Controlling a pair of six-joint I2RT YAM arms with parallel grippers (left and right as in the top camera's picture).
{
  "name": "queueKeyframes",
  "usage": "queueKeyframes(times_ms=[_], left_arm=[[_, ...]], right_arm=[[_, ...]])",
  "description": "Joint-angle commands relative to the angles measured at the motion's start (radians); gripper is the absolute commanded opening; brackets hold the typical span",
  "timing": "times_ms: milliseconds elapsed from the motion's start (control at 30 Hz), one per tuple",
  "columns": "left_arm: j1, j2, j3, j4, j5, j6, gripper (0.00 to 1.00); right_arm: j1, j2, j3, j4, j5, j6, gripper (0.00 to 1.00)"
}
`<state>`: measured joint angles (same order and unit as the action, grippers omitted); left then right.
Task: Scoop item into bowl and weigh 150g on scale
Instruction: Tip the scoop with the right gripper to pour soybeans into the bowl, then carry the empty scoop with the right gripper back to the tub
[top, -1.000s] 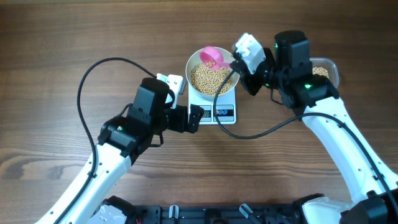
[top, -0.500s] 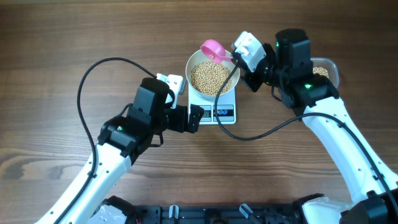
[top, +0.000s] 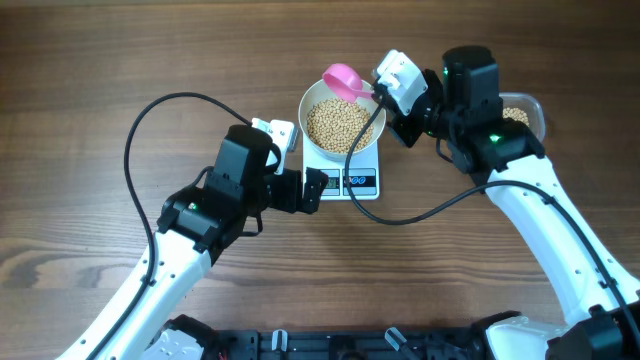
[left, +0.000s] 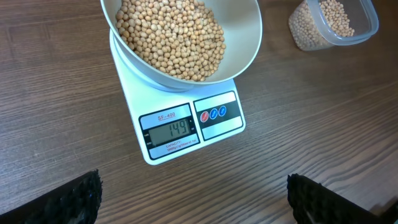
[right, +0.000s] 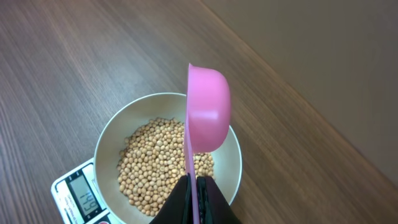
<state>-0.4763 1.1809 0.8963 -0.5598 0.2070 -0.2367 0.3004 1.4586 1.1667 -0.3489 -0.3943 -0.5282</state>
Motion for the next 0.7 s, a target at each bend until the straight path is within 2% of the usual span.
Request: queueKeyframes(times_ms=[0,100,200,333,433,533,667], left_arm=[[-0.005,-0.008,0.0,0.003,-0.01,0.02,1.0],[-0.005,-0.008,0.0,0.002,-0.01,0.02,1.0],[-0.005,-0.008,0.0,0.002,-0.01,0.02,1.0],[-0.005,-0.008,0.0,0.003,-0.01,0.02,1.0],[-0.005,-0.008,0.0,0.002,-0.01,0.02,1.0],[-0.005,-0.008,0.0,0.003,-0.01,0.02,1.0],[-0.005,-0.008,0.0,0.003,-0.01,0.02,1.0]], right_arm=[[0.003,0.019,0.005,0.009,0.002,0.013,0.04],[0.003,0.019,0.005,0.049,0.002,0.076,0.04],[0.003,0.019,0.005,0.107,0.002,0.2,0.04],[0.003,0.019,0.005,0.128,0.002,0.251,0.04],[-0.014,0.014,0.006,0.161,0.0,0.423,0.04],[-0.071,0.0,0.006,0.221,-0.057,0.581,0.05],[-0.251,-0.035,0.006,0.27,-0.213,0.726,0.04]])
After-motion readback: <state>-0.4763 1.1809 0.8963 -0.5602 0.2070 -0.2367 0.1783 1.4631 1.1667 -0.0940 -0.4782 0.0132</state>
